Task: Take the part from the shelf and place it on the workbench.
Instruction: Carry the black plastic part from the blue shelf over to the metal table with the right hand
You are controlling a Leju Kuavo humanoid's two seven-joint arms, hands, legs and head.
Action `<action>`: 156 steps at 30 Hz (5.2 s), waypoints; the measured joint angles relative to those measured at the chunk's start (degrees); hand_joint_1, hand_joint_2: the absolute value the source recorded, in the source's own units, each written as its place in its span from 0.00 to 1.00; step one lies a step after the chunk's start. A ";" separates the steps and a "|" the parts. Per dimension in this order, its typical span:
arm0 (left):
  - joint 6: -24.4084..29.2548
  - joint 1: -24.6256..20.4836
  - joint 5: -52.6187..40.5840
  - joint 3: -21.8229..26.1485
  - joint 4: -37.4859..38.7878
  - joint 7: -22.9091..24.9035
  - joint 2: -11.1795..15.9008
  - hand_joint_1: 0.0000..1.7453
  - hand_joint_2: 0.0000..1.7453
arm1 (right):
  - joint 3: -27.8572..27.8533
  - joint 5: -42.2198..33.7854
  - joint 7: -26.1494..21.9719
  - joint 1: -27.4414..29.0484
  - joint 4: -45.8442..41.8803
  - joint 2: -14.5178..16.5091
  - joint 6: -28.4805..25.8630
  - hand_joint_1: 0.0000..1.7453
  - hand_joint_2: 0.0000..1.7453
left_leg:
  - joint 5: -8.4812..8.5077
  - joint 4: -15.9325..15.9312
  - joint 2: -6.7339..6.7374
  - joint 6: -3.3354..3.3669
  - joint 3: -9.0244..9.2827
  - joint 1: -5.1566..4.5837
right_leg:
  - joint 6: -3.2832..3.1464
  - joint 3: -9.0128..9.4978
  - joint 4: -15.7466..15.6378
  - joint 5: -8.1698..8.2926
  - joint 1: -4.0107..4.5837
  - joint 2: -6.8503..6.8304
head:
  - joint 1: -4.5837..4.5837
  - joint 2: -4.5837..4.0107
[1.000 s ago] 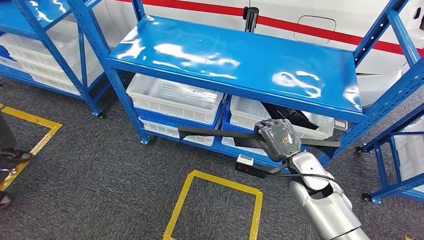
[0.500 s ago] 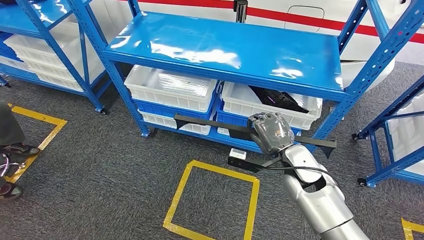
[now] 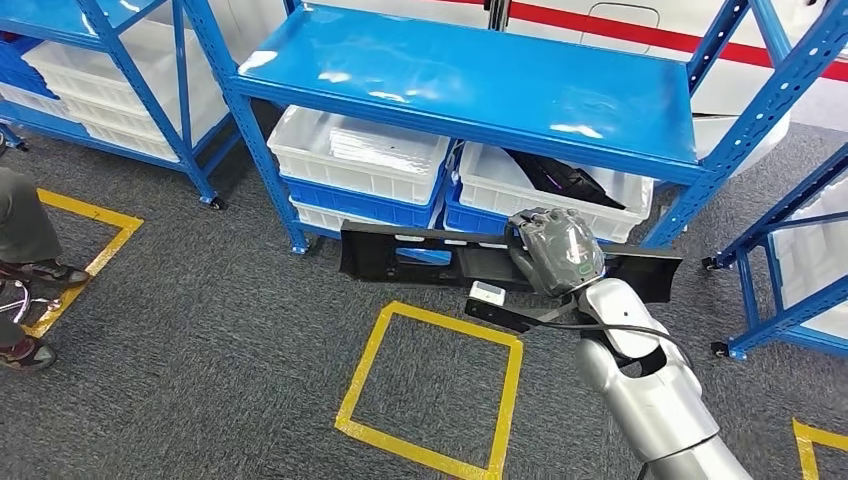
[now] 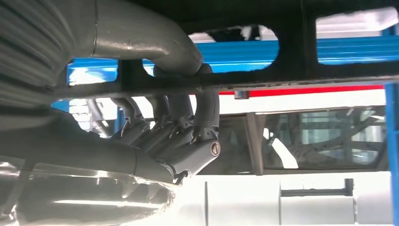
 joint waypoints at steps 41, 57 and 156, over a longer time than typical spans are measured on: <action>-0.73 0.19 2.15 -0.71 0.08 -0.88 -0.26 0.00 1.00 | 1.55 -1.15 -1.69 -4.53 1.38 2.84 2.06 0.87 1.00 | 4.84 1.51 0.57 -2.86 -6.74 0.22 | -1.70 10.66 -16.22 4.72 0.18 -0.25 | 0.15 0.00; -0.96 -0.08 2.13 -1.34 0.07 -2.67 -0.28 0.00 1.00 | 1.45 -0.99 -2.97 -3.15 0.96 3.56 1.09 0.87 1.00 | -3.77 0.03 0.40 -0.59 4.45 0.06 | -0.31 0.06 -12.92 11.27 0.57 -0.46 | 0.36 0.00; -3.10 -1.92 1.12 -6.64 -0.11 1.68 0.13 0.00 1.00 | 1.68 6.52 -0.02 1.41 -3.87 3.36 1.34 0.87 1.00 | -0.07 1.66 -2.81 -1.97 -1.52 1.19 | 0.14 1.49 -4.02 2.50 0.17 0.11 | 1.01 0.00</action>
